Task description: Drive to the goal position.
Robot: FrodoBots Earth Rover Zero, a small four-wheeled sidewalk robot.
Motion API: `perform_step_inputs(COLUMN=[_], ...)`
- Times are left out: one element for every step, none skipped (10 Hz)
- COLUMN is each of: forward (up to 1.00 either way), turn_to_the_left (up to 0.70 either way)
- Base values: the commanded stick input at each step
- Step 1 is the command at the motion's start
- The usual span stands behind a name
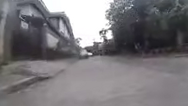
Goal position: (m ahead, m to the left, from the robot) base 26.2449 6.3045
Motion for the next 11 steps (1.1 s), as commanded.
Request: perform_step_inputs(forward=[1.0,1.0,1.0,1.0,1.0,1.0,1.0,1.0,1.0,1.0,1.0], turn_to_the_left=[0.0,0.0,0.0,0.0,0.0,0.0,0.0,0.0,0.0,0.0,0.0])
